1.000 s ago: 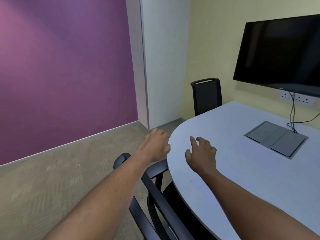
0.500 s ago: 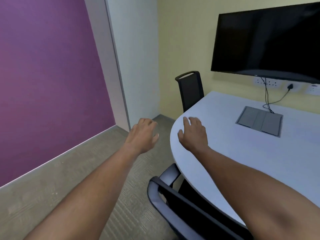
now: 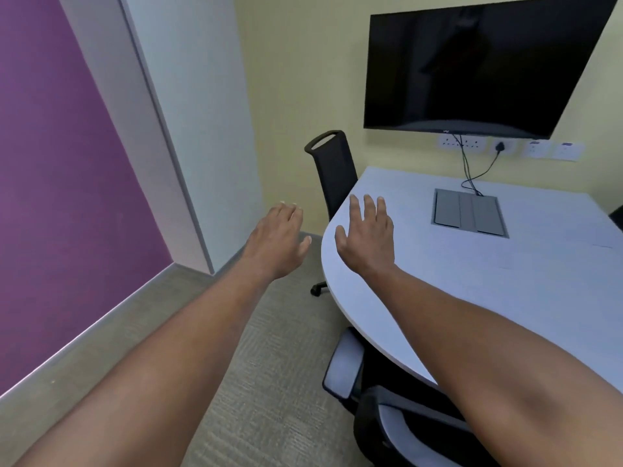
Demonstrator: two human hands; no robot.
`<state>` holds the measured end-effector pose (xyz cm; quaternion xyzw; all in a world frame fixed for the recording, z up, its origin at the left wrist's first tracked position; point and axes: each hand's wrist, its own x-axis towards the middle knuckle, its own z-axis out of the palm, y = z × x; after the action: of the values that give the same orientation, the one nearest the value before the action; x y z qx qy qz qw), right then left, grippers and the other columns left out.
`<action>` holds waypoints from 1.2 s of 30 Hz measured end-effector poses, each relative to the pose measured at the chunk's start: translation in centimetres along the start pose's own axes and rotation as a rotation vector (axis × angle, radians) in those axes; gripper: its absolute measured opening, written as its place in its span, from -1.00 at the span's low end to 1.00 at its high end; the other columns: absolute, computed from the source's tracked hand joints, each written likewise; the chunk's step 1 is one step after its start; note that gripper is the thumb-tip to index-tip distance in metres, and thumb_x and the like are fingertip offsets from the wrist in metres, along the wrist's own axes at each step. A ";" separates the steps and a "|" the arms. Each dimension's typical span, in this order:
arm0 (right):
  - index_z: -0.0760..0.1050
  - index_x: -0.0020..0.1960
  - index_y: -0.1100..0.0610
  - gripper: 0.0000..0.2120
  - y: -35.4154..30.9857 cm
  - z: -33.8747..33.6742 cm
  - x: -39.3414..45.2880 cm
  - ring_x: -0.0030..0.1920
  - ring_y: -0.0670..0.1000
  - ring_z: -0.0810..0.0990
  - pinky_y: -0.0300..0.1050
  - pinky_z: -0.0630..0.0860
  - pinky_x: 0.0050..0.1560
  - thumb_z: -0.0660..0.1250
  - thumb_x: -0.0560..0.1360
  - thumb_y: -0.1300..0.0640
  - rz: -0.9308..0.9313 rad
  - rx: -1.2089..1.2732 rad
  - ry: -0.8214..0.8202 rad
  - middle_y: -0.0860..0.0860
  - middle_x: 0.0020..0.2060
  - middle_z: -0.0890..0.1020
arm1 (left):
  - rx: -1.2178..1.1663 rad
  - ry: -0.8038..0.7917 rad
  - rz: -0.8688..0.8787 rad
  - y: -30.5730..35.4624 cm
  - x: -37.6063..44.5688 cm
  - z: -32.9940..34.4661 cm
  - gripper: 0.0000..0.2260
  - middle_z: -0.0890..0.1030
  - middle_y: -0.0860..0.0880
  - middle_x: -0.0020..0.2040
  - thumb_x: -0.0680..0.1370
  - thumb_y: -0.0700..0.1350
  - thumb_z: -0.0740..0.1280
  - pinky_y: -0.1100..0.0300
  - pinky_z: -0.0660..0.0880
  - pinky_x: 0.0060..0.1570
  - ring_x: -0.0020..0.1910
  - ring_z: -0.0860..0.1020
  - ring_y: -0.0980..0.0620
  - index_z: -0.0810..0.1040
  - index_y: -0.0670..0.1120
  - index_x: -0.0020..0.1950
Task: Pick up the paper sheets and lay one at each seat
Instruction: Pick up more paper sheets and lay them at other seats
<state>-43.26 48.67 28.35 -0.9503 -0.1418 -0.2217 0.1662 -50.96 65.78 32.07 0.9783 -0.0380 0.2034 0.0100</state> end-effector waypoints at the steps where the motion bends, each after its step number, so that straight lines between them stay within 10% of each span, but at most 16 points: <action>1: 0.02 0.59 0.11 -0.35 -0.1 1.0 0.7 0.58 0.25 0.00 0.22 0.15 0.49 0.11 0.57 -0.05 0.019 -0.004 0.005 0.19 0.57 0.15 | -0.006 -0.016 0.015 -0.6 0.9 0.8 -0.45 0.27 -0.15 0.52 0.61 0.10 0.17 -0.03 0.26 0.45 0.54 0.15 -0.13 0.23 -0.19 0.49; 8: 0.00 0.59 0.10 -0.34 -0.1 7.1 7.2 0.58 0.27 -0.01 0.23 0.13 0.51 0.12 0.58 -0.07 0.126 -0.002 0.020 0.20 0.57 0.14 | -0.019 -0.113 0.070 -5.4 7.7 6.5 -0.41 0.20 -0.16 0.57 0.63 0.16 0.12 -0.07 0.23 0.47 0.57 0.10 -0.14 0.19 -0.19 0.52; 18: -0.08 0.60 0.05 -0.32 1.9 11.0 16.8 0.57 0.31 0.00 0.26 0.13 0.50 0.13 0.58 -0.06 0.306 -0.029 0.108 0.22 0.58 0.05 | -0.103 -0.066 0.128 -8.2 20.4 11.8 -0.60 0.38 -0.18 0.25 0.60 0.12 0.17 -0.01 0.42 -0.13 0.17 0.43 -0.17 0.40 -0.17 0.26; 36: -0.05 0.60 0.06 -0.36 11.7 16.8 28.1 0.58 0.27 -0.03 0.29 0.09 0.49 0.08 0.61 -0.09 0.826 -0.278 0.149 0.20 0.59 0.06 | -0.334 -0.098 0.572 -4.1 45.7 23.6 -0.56 0.37 -0.16 0.22 0.62 0.12 0.15 0.02 0.46 -0.21 0.10 0.46 -0.15 0.39 -0.19 0.32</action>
<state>-8.75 49.99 24.31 -0.9220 0.2934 -0.2217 0.1213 0.50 65.87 28.62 0.9215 -0.3441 0.1414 0.1112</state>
